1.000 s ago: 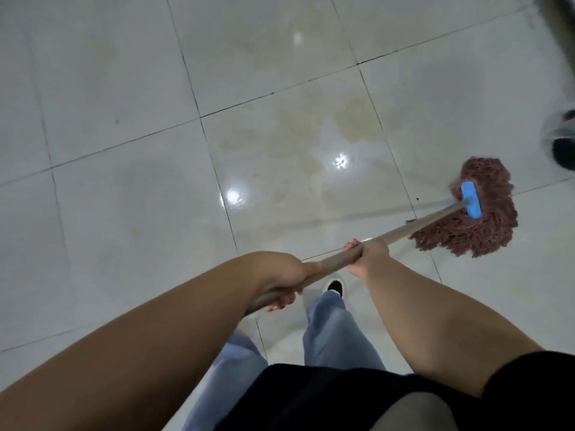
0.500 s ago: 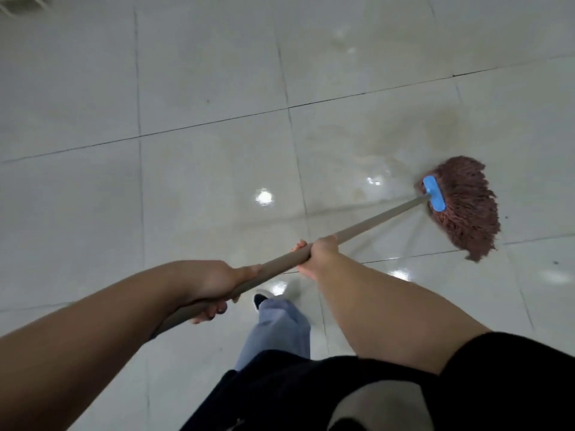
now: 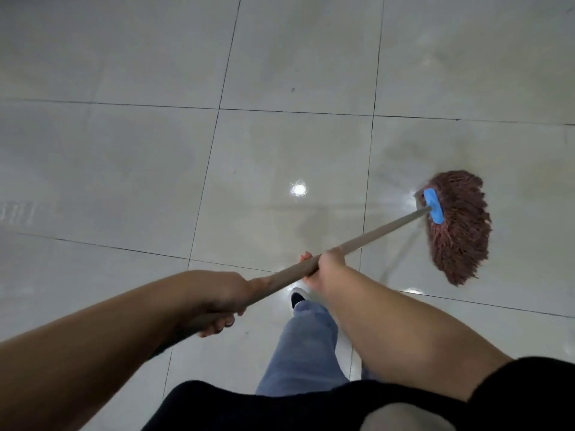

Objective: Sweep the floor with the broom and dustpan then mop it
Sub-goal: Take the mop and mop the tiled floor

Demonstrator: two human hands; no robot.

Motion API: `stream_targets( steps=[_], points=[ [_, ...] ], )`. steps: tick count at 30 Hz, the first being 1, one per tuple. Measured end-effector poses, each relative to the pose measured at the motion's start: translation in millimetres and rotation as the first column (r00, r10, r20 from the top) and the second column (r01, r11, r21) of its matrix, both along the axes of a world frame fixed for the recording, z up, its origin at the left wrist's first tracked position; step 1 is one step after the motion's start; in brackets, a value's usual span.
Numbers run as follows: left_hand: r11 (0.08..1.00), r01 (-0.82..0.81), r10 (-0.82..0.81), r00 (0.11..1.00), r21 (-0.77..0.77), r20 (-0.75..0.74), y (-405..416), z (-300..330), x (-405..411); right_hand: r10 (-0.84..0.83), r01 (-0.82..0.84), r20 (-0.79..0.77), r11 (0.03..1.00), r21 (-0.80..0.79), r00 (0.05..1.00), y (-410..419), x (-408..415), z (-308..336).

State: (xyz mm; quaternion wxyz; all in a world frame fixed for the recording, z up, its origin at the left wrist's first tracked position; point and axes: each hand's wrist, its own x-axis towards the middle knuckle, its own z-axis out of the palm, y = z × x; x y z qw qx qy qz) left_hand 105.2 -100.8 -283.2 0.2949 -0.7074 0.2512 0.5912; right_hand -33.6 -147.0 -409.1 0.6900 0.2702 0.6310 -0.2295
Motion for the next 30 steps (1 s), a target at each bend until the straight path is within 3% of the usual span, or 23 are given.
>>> stream_targets(
  steps=[7,14,18,21,26,30],
  points=[
    [0.995,-0.092,0.095,0.988,0.028,-0.125,-64.2,-34.8,-109.1,-0.057,0.054,-0.138,0.998,-0.03,0.989,-66.1,-110.3,-22.9],
    [0.999,0.039,-0.034,0.987,0.029,-0.154,-176.4,-52.8,-261.6,-0.179,0.18,-0.176,0.984,-0.007,0.968,-166.3,-264.5,-40.9],
    [0.991,0.124,-0.133,0.967,-0.055,-0.216,-245.1,-59.9,-344.6,-0.224,0.193,-0.233,0.97,-0.148,0.946,-219.6,-330.8,-25.5],
    [0.982,0.166,-0.181,0.962,-0.088,-0.206,-281.5,-72.0,-391.7,-0.233,0.197,-0.256,0.967,-0.162,0.938,-245.0,-362.2,-17.2],
    [0.982,0.181,-0.186,0.948,-0.045,-0.257,-295.1,-91.1,-422.3,-0.267,0.221,-0.287,0.958,-0.184,0.92,-258.5,-392.1,-10.9],
    [0.985,0.147,-0.166,0.949,-0.088,-0.27,-296.7,-92.7,-390.2,-0.264,0.226,-0.276,0.961,-0.16,0.924,-256.3,-357.6,-13.4]
  ],
)
